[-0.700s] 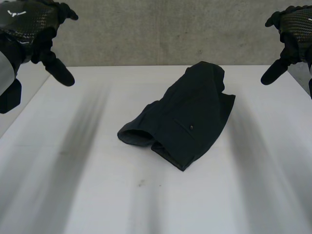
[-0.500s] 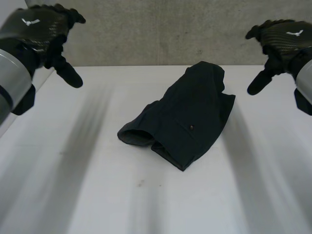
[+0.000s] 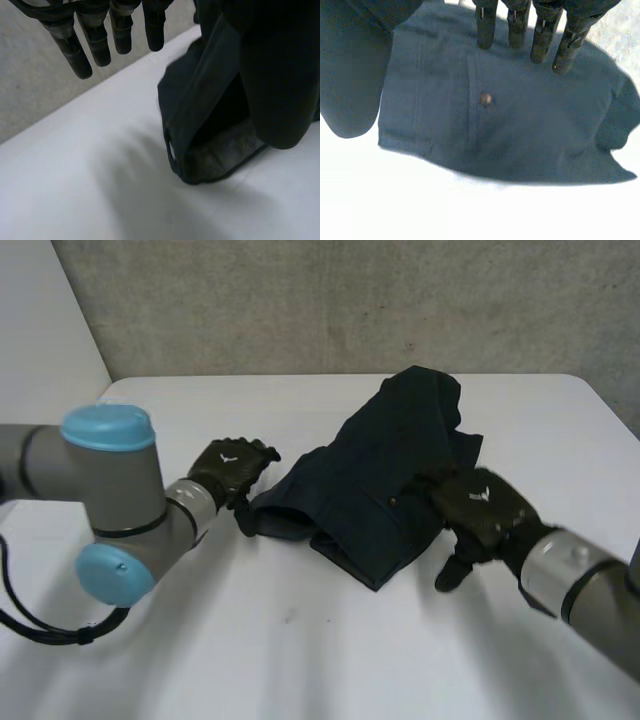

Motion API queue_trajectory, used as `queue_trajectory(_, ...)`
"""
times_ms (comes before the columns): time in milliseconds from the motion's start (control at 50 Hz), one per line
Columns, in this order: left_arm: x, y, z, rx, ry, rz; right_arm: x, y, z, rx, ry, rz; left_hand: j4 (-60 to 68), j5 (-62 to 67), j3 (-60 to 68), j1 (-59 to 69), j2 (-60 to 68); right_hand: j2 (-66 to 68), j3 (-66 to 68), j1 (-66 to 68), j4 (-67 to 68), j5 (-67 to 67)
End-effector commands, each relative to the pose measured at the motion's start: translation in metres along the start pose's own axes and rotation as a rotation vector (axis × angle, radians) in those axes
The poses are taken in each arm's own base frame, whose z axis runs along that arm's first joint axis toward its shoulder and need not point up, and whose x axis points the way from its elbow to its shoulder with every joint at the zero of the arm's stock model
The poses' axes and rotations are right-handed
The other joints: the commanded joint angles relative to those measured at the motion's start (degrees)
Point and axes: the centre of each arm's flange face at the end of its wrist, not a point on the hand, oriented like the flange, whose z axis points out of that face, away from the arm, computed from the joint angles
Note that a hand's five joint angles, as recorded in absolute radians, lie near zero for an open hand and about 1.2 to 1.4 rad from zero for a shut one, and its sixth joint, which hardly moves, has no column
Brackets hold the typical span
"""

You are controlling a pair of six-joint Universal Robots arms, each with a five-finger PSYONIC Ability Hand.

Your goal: Fold the shorts.

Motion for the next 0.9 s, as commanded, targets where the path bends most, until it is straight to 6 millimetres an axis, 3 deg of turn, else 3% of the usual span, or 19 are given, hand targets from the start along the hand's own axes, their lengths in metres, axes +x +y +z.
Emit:
queue_trajectory(20,-0.001,0.016,0.03,0.005,-0.022,-0.002,0.009,0.032,-0.005,-0.028,0.057,0.033,15.6,14.8,14.7,14.4,15.5,-2.4,-2.0,-1.5,-3.4,-4.1)
queue_trajectory(60,-0.004,0.013,0.034,0.023,-0.041,-0.008,0.01,0.035,-0.005,-0.032,0.06,0.037,30.5,29.8,29.6,29.4,30.4,-2.4,-2.0,-1.5,-3.4,-4.1)
queue_trajectory(80,-0.007,0.009,0.038,0.046,-0.073,-0.003,0.01,0.035,-0.005,-0.033,0.06,0.038,54.7,54.0,53.8,53.6,54.7,-2.4,-2.0,-1.5,-3.4,-4.1)
queue_trajectory(100,-0.01,0.007,0.039,0.054,-0.092,-0.003,0.009,0.035,-0.006,-0.035,0.059,0.038,65.3,64.6,64.4,64.2,65.2,-2.4,-2.0,-1.5,-3.4,-4.1)
queue_trajectory(120,-0.015,0.005,0.04,0.063,-0.125,-0.005,0.008,0.036,-0.006,-0.036,0.058,0.038,68.0,67.3,67.1,66.9,68.0,-2.4,-2.0,-1.5,-3.4,-4.1)
queue_trajectory(240,-0.06,-0.015,0.035,0.13,-0.489,-0.022,0.008,0.037,-0.006,-0.034,0.061,0.037,68.1,67.3,67.2,67.0,68.0,-2.4,-2.0,-1.5,-3.4,-4.1)
queue_trajectory(300,-0.093,-0.042,0.019,0.221,-0.664,-0.05,0.007,0.035,-0.007,-0.026,0.061,0.031,68.1,67.3,67.2,67.0,68.0,-2.4,-2.0,-1.5,-3.4,-4.1)
queue_trajectory(380,-0.127,-0.071,-0.002,0.333,-0.762,-0.064,0.006,0.035,-0.007,-0.027,0.058,0.03,68.1,67.3,67.2,67.0,68.0,-2.4,-2.0,-1.5,-3.4,-4.1)
queue_trajectory(500,-0.132,-0.129,-0.03,0.546,-0.757,-0.062,0.004,0.038,-0.006,-0.038,0.053,0.035,68.1,67.3,67.2,67.0,68.0,-2.4,-2.0,-1.5,-3.4,-4.1)
queue_trajectory(520,-0.124,-0.145,-0.037,0.606,-0.714,-0.056,0.004,0.038,-0.006,-0.038,0.053,0.035,68.1,67.3,67.2,67.0,68.0,-2.4,-2.0,-1.5,-3.4,-4.1)
queue_trajectory(580,-0.101,-0.167,-0.042,0.682,-0.613,-0.036,0.004,0.04,-0.007,-0.044,0.054,0.04,68.1,67.3,67.2,67.0,68.0,-2.4,-2.0,-1.5,-3.4,-4.1)
queue_trajectory(600,-0.078,-0.177,-0.043,0.716,-0.527,-0.02,0.004,0.04,-0.006,-0.044,0.059,0.04,68.1,67.3,67.2,67.0,68.0,-2.4,-2.0,-1.5,-3.4,-4.1)
queue_trajectory(660,-0.041,-0.184,-0.043,0.747,-0.394,0.0,0.007,0.041,-0.004,-0.033,0.072,0.046,68.1,67.3,67.2,67.0,68.0,-2.4,-2.0,-1.5,-3.4,-4.1)
queue_trajectory(680,-0.017,-0.181,-0.041,0.749,-0.31,0.014,0.008,0.041,-0.004,-0.028,0.077,0.05,68.1,67.3,67.2,67.0,68.0,-2.4,-2.0,-1.5,-3.4,-4.1)
queue_trajectory(740,0.02,-0.17,-0.034,0.73,-0.181,0.036,0.011,0.042,-0.003,-0.023,0.101,0.079,68.1,67.3,67.2,67.0,68.0,-2.4,-2.0,-1.5,-3.4,-4.1)
queue_trajectory(760,0.045,-0.16,-0.03,0.714,-0.1,0.047,0.011,0.042,-0.003,-0.024,0.105,0.088,68.1,67.3,67.2,67.0,68.0,-2.4,-2.0,-1.5,-3.4,-4.1)
queue_trajectory(820,0.085,-0.141,-0.025,0.682,0.018,0.064,0.017,0.042,-0.004,-0.025,0.143,0.117,68.1,67.3,67.2,67.0,68.0,-2.4,-2.0,-1.5,-3.4,-4.1)
queue_trajectory(840,0.108,-0.128,-0.022,0.66,0.082,0.074,0.018,0.042,-0.004,-0.026,0.152,0.123,68.1,67.3,67.2,67.0,68.0,-2.4,-2.0,-1.5,-3.4,-4.1)
queue_trajectory(900,0.14,-0.106,-0.019,0.613,0.164,0.089,0.025,0.042,-0.004,-0.023,0.206,0.148,68.1,67.3,67.2,67.0,68.0,-2.4,-2.0,-1.5,-3.4,-4.1)
